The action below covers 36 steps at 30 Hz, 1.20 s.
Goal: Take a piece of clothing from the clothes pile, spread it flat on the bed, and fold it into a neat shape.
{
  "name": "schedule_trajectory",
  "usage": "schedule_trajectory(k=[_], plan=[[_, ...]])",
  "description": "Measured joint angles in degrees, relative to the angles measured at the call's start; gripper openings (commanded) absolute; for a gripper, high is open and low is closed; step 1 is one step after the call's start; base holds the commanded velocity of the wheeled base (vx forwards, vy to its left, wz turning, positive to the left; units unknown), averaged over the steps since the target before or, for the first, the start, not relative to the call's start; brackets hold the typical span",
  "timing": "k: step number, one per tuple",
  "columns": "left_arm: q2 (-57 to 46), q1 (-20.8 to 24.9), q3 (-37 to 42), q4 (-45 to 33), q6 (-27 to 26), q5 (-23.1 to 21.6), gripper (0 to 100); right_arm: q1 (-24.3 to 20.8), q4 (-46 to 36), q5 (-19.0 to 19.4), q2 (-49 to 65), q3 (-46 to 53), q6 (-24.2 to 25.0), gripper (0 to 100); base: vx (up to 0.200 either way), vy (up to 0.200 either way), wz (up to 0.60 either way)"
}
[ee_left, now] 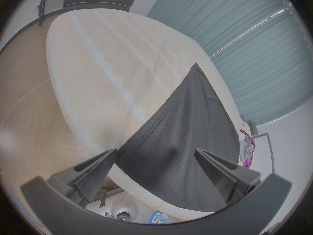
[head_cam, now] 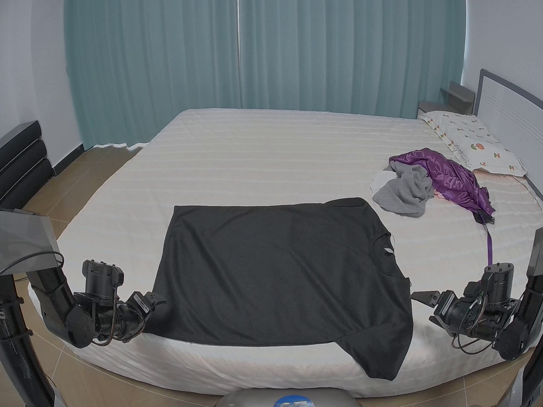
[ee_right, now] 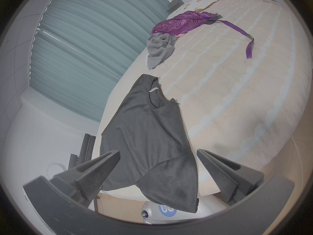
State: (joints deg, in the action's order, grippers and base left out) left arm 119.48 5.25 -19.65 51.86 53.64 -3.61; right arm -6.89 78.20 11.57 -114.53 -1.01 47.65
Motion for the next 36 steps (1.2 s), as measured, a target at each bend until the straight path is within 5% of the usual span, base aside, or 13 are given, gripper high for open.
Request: schedule_trajectory(k=[23, 24, 36], plan=[[0.7, 0.0, 1.2, 0.1, -4.0, 3.9, 100, 0.3, 0.1, 0.0, -0.4, 0.0, -0.2, 100, 0.0, 0.0, 0.0], [0.8, -0.1, 1.0, 0.2, -4.0, 3.8, 0, 0.3, 0.1, 0.0, -0.4, 0.0, -0.1, 100, 0.0, 0.0, 0.0], [1.0, -0.2, 2.6, -0.1, -5.5, 4.4, 0, 0.5, 0.0, 0.0, -0.5, 0.0, -0.1, 100, 0.0, 0.0, 0.0]])
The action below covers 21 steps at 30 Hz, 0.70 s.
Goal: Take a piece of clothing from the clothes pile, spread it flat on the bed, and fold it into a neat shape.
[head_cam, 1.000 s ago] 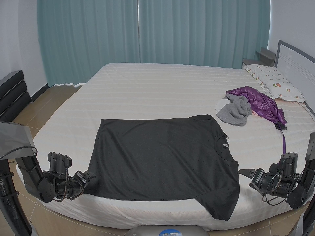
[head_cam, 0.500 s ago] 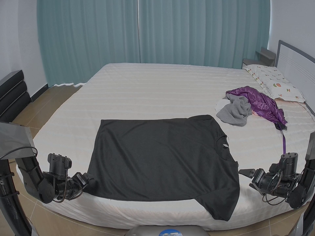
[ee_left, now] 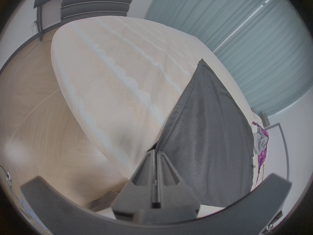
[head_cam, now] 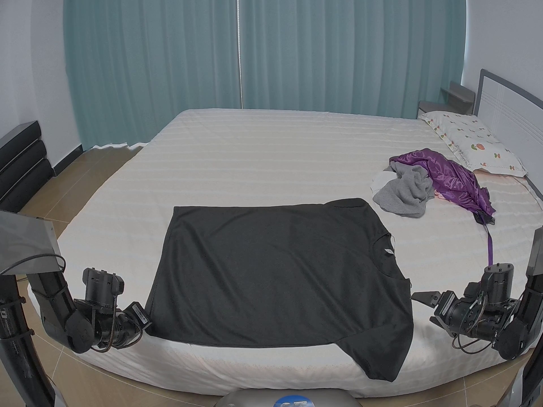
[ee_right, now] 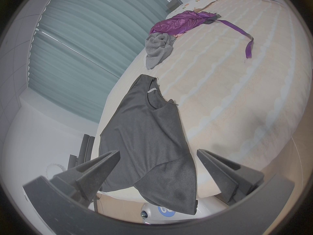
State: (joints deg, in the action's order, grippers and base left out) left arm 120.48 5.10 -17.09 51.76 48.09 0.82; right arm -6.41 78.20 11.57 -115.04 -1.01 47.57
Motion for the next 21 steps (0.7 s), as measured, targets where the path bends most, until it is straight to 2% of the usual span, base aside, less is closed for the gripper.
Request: schedule_trajectory(k=[7, 21], plan=[[-1.9, -1.1, 1.9, -0.4, -5.2, 0.2, 0, 0.1, 0.0, 0.0, 0.0, 0.0, -0.1, 100, 0.0, 0.0, 0.0], [-3.5, -1.6, 4.1, -0.9, -9.6, 1.9, 0, 0.0, -0.1, -0.1, 0.0, 0.0, -0.3, 100, 0.0, 0.0, 0.0]])
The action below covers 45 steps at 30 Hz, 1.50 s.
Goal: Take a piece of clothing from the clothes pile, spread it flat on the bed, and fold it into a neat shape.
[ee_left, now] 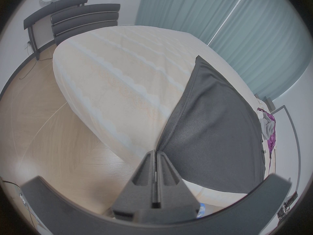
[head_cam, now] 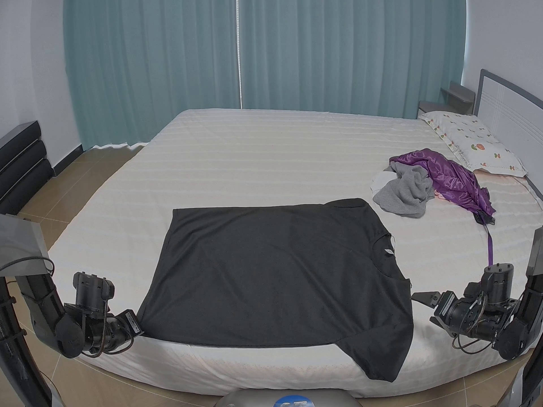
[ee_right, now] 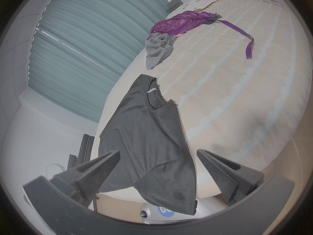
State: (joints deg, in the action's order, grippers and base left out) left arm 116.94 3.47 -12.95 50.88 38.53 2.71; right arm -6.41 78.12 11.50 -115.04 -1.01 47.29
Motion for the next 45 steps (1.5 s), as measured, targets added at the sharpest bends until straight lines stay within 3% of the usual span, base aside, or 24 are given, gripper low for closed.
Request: schedule_trajectory(k=[11, 21, 27, 28, 45], plan=[[0.0, -1.2, 0.2, 0.1, -1.2, -0.1, 0, -0.4, -1.0, 0.2, -2.1, 0.0, -1.0, 100, 0.0, 0.0, 0.0], [0.1, -1.2, 0.0, 0.5, -1.0, -0.5, 0, -0.3, 8.8, 0.4, -10.0, 0.0, -1.8, 100, 0.0, 0.0, 0.0], [0.2, -1.2, 0.0, 0.6, -0.7, -0.8, 0, -0.3, 10.5, 0.3, -14.9, -2.0, -1.9, 100, 0.0, 0.0, 0.0], [0.2, -1.2, 0.0, 0.6, -0.7, -0.8, 0, -0.3, 10.5, 0.3, -15.4, -2.6, -1.9, 0, 0.0, 0.0, 0.0], [0.3, -0.9, 0.1, 0.7, -0.7, -0.9, 0, 1.3, 10.0, 0.1, -16.1, -6.3, -1.8, 0, 0.0, 0.0, 0.0]])
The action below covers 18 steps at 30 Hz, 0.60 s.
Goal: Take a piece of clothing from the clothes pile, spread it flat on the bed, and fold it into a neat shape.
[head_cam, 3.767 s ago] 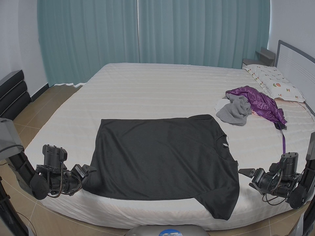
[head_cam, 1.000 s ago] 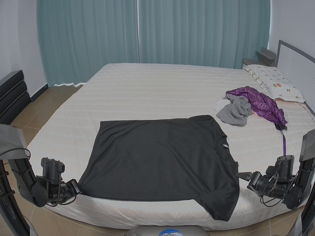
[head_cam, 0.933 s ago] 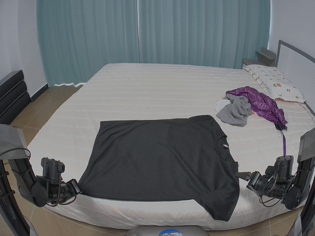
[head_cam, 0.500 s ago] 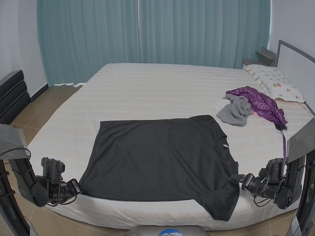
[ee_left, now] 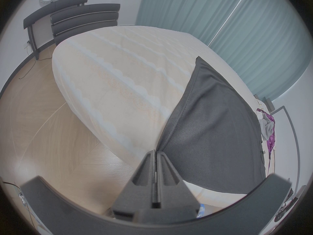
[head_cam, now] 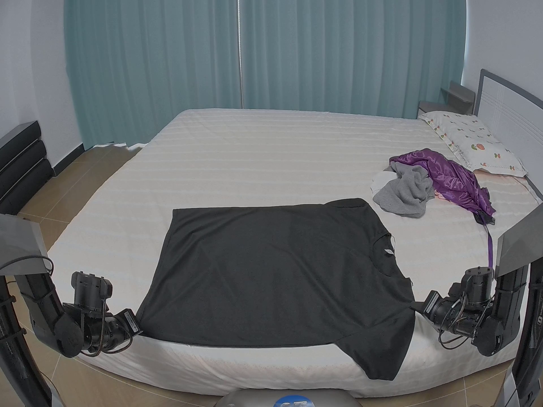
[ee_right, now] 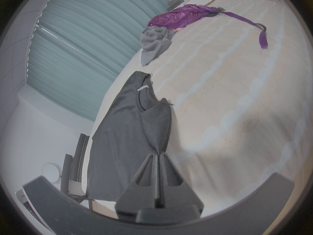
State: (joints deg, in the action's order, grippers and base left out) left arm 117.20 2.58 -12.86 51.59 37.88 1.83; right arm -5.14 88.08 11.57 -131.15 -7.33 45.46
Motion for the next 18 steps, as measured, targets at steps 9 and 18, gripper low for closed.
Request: schedule_trajectory(k=[9, 18], plan=[[-0.1, 0.2, 0.0, 0.0, 0.2, -0.1, 0, 0.5, -1.3, -0.1, 2.1, -4.4, -0.5, 0, 0.0, 0.0, 0.0], [0.0, 1.2, -0.1, 0.1, 1.1, -0.2, 0, 0.6, -10.8, -0.1, 0.7, -13.4, -5.4, 0, 0.0, 0.0, 0.0]])
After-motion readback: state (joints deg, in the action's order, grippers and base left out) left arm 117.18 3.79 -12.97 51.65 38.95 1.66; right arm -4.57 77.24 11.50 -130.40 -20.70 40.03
